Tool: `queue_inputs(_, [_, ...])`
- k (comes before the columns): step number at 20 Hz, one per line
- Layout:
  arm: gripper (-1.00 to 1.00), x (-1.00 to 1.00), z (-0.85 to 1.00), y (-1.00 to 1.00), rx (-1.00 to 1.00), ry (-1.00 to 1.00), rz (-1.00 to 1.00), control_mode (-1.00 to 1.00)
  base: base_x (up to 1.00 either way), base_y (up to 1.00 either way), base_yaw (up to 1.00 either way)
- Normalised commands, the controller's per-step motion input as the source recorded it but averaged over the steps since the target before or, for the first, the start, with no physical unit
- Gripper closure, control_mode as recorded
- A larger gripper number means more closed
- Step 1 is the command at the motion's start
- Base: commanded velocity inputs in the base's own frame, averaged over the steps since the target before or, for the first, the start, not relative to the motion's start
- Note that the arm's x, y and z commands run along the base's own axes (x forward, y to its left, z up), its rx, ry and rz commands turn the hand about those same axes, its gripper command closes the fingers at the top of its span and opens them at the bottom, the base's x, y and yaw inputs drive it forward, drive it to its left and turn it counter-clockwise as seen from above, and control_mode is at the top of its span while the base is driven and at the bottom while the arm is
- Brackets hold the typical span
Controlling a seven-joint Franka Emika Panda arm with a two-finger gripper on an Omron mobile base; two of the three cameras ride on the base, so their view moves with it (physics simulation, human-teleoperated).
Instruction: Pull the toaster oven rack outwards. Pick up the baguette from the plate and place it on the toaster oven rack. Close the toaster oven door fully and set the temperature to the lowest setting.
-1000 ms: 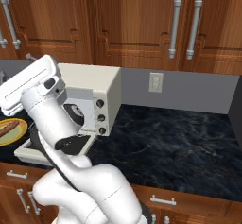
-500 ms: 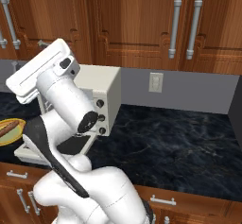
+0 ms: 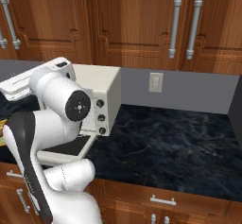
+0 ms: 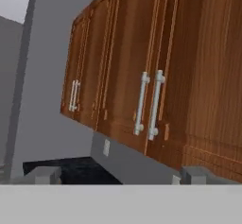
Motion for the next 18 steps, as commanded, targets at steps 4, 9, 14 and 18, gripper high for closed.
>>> queue_inputs(4, [-1.0, -0.45, -0.22, 0.0, -0.14, 0.38, 0.05, -1.0, 0.0, 0.0, 0.0])
queue_inputs(9, [-1.0, -0.4, -0.27, 0.21, -0.13, 0.03, 0.16, -1.0, 0.0, 0.0, 0.0])
queue_inputs(14, [-1.0, -0.02, -0.37, 0.71, -0.26, 0.07, 0.01, -1.0, 0.0, 0.0, 0.0])
queue_inputs(18, [-1.0, 0.0, -0.27, 0.63, -0.24, 0.03, 0.0, -1.0, 0.0, 0.0, 0.0])
